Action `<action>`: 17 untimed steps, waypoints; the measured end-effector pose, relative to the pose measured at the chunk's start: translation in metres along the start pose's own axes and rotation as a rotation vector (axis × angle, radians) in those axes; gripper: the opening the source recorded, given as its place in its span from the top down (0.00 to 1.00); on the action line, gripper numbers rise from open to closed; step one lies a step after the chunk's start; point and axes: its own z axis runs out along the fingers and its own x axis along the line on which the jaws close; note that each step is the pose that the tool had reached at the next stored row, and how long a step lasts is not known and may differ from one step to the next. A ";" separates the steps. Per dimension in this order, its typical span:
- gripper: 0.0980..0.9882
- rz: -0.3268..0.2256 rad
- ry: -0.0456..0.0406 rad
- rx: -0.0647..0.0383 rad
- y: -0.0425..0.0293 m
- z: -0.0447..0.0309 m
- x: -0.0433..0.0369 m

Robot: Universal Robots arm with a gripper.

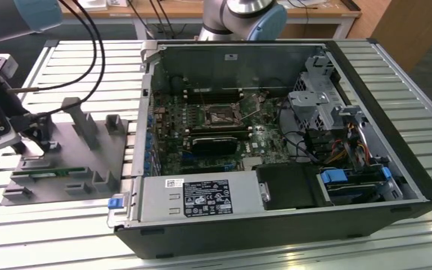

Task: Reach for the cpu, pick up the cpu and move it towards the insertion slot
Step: 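Pick up the cpu and move it towards the insertion slot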

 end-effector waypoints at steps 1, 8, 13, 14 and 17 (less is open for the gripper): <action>0.52 0.000 -0.0001 0.000 0.0001 -0.0015 0.0000; 0.52 0.001 -0.0006 0.000 0.0007 -0.0102 0.0001; 0.52 0.001 -0.0005 0.000 0.0010 -0.0151 0.0002; 0.52 0.001 -0.0005 0.000 0.0010 -0.0161 0.0002; 0.52 0.001 -0.0005 0.000 0.0012 -0.0190 0.0002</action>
